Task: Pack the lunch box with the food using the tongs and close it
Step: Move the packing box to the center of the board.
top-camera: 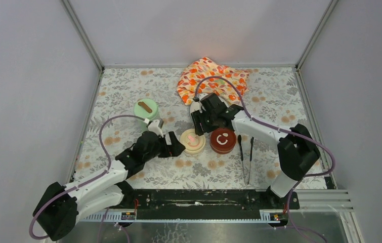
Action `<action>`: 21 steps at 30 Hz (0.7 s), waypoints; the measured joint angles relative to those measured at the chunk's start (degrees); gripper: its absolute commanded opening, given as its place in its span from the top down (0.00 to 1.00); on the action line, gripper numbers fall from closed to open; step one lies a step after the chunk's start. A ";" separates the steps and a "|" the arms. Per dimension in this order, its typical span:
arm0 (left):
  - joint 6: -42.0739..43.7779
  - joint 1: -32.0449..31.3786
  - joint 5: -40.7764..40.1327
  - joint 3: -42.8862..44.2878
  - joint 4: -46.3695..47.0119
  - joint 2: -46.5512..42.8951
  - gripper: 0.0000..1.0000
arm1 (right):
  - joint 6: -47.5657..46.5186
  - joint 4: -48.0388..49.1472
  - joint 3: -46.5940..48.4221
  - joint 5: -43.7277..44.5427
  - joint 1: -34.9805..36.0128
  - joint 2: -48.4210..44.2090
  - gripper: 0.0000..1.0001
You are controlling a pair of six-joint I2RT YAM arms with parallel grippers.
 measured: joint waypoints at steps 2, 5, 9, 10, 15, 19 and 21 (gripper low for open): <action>0.70 -2.60 -1.95 -3.34 3.48 -2.10 0.01 | -0.33 0.22 1.25 -1.22 -0.42 1.75 0.38; 2.64 -7.72 -5.99 -8.61 9.94 -2.14 0.02 | -0.90 0.50 3.06 -2.64 -0.92 4.46 0.39; 7.06 -13.46 -12.13 -13.57 19.45 1.40 0.01 | -2.08 0.28 4.90 -4.00 -1.16 7.08 0.43; 8.39 -14.34 -13.42 -14.21 22.12 2.97 0.01 | -2.38 0.15 5.40 -4.17 -1.16 7.65 0.45; 14.58 -15.87 -16.72 -14.88 34.99 11.76 0.01 | -4.00 -0.09 6.91 -4.76 -1.16 9.86 0.52; 19.37 -16.00 -17.42 -15.04 44.87 19.47 0.02 | -5.16 -0.39 7.52 -5.97 -1.18 10.54 0.58; 21.07 -16.22 -17.42 -15.08 49.24 23.28 0.02 | -5.68 -0.44 7.56 -6.78 -1.20 10.62 0.59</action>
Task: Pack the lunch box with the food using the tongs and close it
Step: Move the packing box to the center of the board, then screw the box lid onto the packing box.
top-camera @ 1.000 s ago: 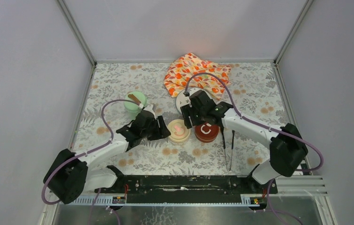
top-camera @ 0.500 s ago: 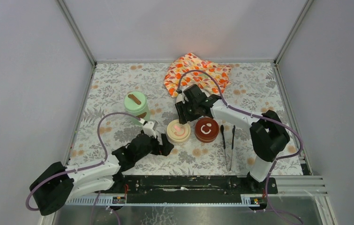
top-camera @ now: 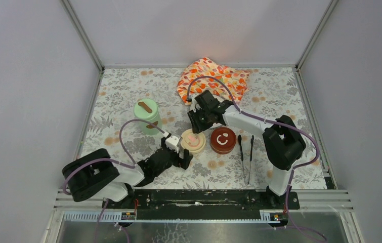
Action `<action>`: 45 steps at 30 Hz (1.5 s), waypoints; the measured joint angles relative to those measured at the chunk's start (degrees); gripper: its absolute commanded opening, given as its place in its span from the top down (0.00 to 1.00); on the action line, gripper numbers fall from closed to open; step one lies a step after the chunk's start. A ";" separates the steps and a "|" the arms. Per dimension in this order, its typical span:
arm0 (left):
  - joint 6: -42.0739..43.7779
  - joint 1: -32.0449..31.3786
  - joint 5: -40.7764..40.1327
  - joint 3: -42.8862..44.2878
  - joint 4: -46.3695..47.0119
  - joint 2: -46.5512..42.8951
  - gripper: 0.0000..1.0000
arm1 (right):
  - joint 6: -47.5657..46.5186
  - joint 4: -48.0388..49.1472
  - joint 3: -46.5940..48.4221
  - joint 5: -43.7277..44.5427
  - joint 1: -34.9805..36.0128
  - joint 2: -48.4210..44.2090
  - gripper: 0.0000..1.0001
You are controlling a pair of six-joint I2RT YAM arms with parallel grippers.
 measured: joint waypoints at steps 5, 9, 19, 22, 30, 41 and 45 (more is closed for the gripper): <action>2.60 -0.28 0.24 -0.52 10.23 8.07 0.02 | -1.29 -0.17 0.57 -1.16 -0.26 0.57 0.65; 4.59 -0.85 0.15 -0.70 17.20 13.22 0.02 | -2.14 -0.13 0.59 -1.86 -0.66 1.20 0.74; 7.67 -2.38 -3.96 -0.85 28.63 21.75 0.16 | -2.95 0.68 -0.26 -2.05 -1.46 0.92 0.93; 7.65 -3.04 -5.09 -0.83 30.08 22.93 0.22 | -2.29 1.86 -2.21 -0.76 -1.57 -0.48 0.93; 7.41 -5.55 -8.70 1.09 27.36 23.12 0.29 | 2.40 4.66 -8.72 4.66 -0.98 -5.40 0.91; 5.22 -6.40 -10.21 1.73 24.00 21.49 0.30 | 9.09 7.65 -15.28 10.38 0.57 -10.47 0.89; 4.11 -6.40 -11.61 1.88 23.32 21.27 0.30 | 11.17 6.73 -17.05 10.34 1.03 -12.50 0.88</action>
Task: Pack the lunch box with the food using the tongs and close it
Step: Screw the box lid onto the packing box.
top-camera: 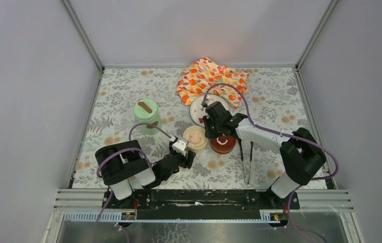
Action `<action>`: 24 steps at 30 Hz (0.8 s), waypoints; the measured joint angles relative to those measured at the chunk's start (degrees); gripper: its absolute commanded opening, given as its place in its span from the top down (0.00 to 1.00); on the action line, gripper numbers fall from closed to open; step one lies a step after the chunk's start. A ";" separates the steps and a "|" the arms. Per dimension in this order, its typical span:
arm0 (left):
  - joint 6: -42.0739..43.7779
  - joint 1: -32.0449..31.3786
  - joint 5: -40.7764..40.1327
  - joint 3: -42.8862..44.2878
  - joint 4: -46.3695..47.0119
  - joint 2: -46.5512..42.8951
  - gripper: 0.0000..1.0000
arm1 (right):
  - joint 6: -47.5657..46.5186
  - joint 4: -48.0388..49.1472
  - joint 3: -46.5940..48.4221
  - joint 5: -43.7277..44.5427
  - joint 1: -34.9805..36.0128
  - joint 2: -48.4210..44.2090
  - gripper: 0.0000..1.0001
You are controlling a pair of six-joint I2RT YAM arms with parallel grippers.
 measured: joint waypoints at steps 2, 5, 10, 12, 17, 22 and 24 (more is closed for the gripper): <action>-0.55 0.00 -0.66 0.20 -0.35 0.00 0.30 | 1.16 -0.72 -0.17 -0.09 0.48 -0.57 0.87; -1.05 0.00 -1.53 0.20 -0.46 0.00 0.27 | 2.84 -1.22 -0.28 -0.15 1.01 -0.94 0.86; -1.64 0.04 -2.95 0.20 -0.72 -0.07 0.25 | 5.62 -1.20 -0.31 -1.14 1.44 -1.09 0.86; -1.73 0.07 -3.52 0.17 -0.81 -0.11 0.25 | 6.69 -1.18 -0.37 -2.01 1.49 -1.38 0.86; -2.12 0.87 -5.07 0.15 -1.14 -0.11 0.24 | 8.94 -1.84 -1.53 -6.60 2.45 -2.67 0.80; -3.08 2.01 -6.29 0.15 -1.16 -0.35 0.21 | 9.75 -6.34 -4.13 -10.75 5.64 -2.69 0.72; -3.19 2.05 -6.58 0.13 -1.25 -1.09 0.20 | 9.86 -7.21 -4.00 -10.69 5.51 -2.69 0.68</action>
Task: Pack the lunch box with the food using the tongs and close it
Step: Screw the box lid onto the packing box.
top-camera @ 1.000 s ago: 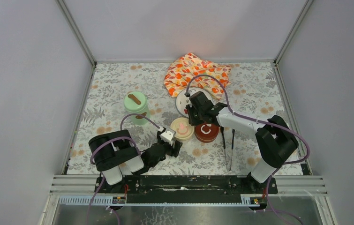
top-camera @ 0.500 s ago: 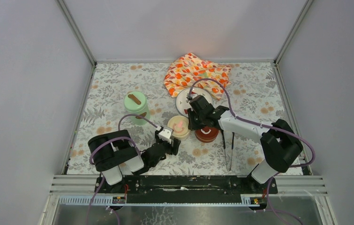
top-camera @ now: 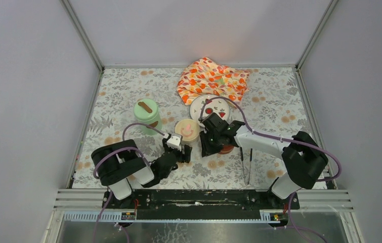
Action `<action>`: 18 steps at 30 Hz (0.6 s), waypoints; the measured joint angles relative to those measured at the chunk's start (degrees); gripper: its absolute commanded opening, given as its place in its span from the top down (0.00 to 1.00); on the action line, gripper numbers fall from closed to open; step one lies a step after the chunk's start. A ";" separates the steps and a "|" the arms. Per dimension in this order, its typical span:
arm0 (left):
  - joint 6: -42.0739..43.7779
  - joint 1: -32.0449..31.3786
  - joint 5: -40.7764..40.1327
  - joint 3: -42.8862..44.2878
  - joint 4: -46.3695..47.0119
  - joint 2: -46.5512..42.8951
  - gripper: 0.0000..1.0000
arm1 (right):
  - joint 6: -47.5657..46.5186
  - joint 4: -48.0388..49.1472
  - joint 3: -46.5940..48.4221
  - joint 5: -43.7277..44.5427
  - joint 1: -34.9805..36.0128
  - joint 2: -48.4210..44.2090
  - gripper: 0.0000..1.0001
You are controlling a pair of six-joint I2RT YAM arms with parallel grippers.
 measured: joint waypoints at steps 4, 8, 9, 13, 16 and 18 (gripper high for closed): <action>-0.24 0.00 -0.85 -0.44 -0.31 -2.56 0.14 | -0.48 -1.29 2.03 0.92 -1.01 -0.02 0.56; -1.16 0.31 -2.05 -1.07 -1.92 -5.31 0.10 | -1.99 -1.57 4.02 4.11 -1.84 -2.47 0.49; -1.40 0.59 -2.14 -1.07 -2.71 -5.84 0.09 | -2.34 -1.68 4.02 4.85 -2.23 -3.67 0.47; -2.21 1.97 -2.43 -0.20 -7.08 -7.28 0.04 | -3.45 -2.16 3.89 8.96 -5.07 -10.03 0.36; -2.78 2.58 -2.47 0.85 -9.53 -7.76 0.02 | -4.17 -2.12 2.73 12.72 -6.67 -15.30 0.32; -3.52 2.99 -2.45 1.27 -11.10 -8.20 0.02 | -4.57 -2.12 1.51 14.62 -6.97 -18.12 0.30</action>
